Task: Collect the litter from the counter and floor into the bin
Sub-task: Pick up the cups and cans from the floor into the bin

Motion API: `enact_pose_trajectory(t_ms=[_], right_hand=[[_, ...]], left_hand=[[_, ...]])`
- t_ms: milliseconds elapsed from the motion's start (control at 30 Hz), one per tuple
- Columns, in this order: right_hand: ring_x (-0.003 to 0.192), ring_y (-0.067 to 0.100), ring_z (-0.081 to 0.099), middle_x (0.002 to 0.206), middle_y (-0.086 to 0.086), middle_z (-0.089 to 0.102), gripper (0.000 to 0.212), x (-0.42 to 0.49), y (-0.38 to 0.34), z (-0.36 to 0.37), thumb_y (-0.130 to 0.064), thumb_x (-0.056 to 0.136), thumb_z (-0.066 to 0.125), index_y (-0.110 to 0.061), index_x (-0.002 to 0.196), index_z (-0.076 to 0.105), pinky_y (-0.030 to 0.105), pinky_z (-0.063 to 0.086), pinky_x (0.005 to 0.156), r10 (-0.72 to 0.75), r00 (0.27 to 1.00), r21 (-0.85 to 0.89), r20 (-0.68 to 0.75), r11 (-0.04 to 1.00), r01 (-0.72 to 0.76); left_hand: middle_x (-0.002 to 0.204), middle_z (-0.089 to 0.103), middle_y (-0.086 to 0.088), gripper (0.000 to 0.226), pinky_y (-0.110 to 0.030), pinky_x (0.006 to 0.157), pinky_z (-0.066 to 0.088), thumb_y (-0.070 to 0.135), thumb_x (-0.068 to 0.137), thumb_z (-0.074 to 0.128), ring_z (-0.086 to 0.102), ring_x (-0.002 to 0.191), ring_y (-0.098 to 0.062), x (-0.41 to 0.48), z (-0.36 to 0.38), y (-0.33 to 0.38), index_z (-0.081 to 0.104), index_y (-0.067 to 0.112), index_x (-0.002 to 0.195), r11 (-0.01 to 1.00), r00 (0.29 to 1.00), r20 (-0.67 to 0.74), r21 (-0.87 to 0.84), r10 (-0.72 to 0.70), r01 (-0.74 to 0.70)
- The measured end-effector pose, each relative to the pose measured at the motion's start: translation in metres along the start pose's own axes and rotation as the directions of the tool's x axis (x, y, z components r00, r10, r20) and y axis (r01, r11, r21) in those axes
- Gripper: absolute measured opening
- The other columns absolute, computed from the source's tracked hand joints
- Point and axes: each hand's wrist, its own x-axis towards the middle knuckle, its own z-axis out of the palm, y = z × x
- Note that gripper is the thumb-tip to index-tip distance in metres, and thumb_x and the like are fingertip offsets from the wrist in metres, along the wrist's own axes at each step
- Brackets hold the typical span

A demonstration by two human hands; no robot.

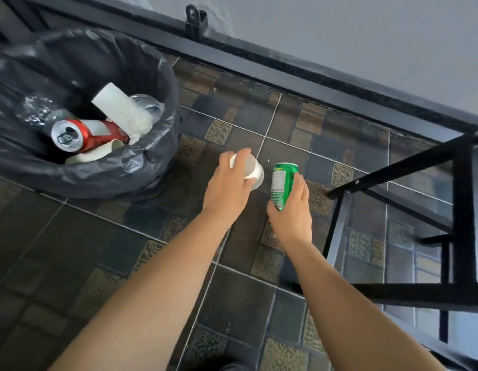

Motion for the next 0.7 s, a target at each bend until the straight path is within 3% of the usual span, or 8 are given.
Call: enact_pose_trajectory(t_ms=[133, 233, 400, 567, 700], right_hand=[[0.138, 0.021, 0.039, 0.157, -0.003, 0.024, 0.077, 0.003, -0.036, -0.012, -0.021, 0.089, 0.064, -0.021, 0.151, 0.019, 0.045, 0.046, 0.103, -0.161, 0.982, 0.090, -0.103, 0.981, 0.171], [0.141, 0.014, 0.033, 0.158, -0.008, 0.025, 0.072, 0.004, -0.072, -0.023, -0.024, 0.094, 0.059, -0.026, 0.153, 0.017, 0.039, 0.043, 0.106, -0.230, 0.950, 0.154, -0.214, 0.952, 0.265], [0.145, 0.008, 0.025, 0.159, -0.010, 0.024, 0.069, 0.007, -0.138, -0.039, -0.027, 0.097, 0.055, -0.025, 0.154, 0.017, 0.029, 0.030, 0.111, -0.299, 0.891, 0.266, -0.341, 0.878, 0.397], [0.144, 0.011, 0.027, 0.159, -0.008, 0.025, 0.071, 0.004, -0.203, -0.030, -0.029, 0.097, 0.056, -0.026, 0.155, 0.016, 0.028, 0.029, 0.110, -0.442, 0.849, 0.235, -0.290, 0.827, 0.511], [0.143, 0.013, 0.030, 0.159, -0.006, 0.028, 0.071, -0.004, -0.242, -0.006, -0.029, 0.095, 0.058, -0.024, 0.155, 0.019, 0.030, 0.033, 0.110, -0.599, 0.771, 0.216, -0.217, 0.741, 0.636]], left_hand=[[0.138, 0.037, -0.007, 0.062, -0.044, 0.081, 0.052, 0.014, 0.087, 0.067, 0.052, 0.113, -0.031, -0.006, -0.037, 0.001, 0.038, 0.024, 0.140, 0.990, 0.976, -0.194, -0.076, 0.100, -0.117], [0.139, 0.038, -0.010, 0.062, -0.043, 0.084, 0.055, 0.011, 0.085, 0.069, 0.048, 0.120, -0.029, -0.007, -0.069, 0.003, 0.040, 0.019, 0.139, 0.974, 0.914, -0.375, -0.097, 0.154, -0.205], [0.137, 0.043, -0.015, 0.057, -0.022, 0.094, 0.046, 0.014, 0.084, 0.073, 0.040, 0.127, -0.020, -0.005, -0.132, 0.002, 0.043, 0.006, 0.132, 0.958, 0.770, -0.620, -0.102, 0.148, -0.267], [0.128, 0.044, -0.010, 0.057, -0.025, 0.088, 0.050, 0.011, 0.080, 0.076, 0.047, 0.116, -0.019, -0.007, -0.186, -0.036, 0.043, 0.006, 0.127, 0.982, 0.717, -0.695, -0.171, -0.063, -0.079], [0.131, 0.040, -0.011, 0.064, -0.036, 0.088, 0.051, 0.005, 0.080, 0.074, 0.051, 0.114, -0.028, -0.010, -0.210, -0.080, 0.040, 0.013, 0.134, 0.991, 0.716, -0.686, -0.070, -0.132, 0.116]])
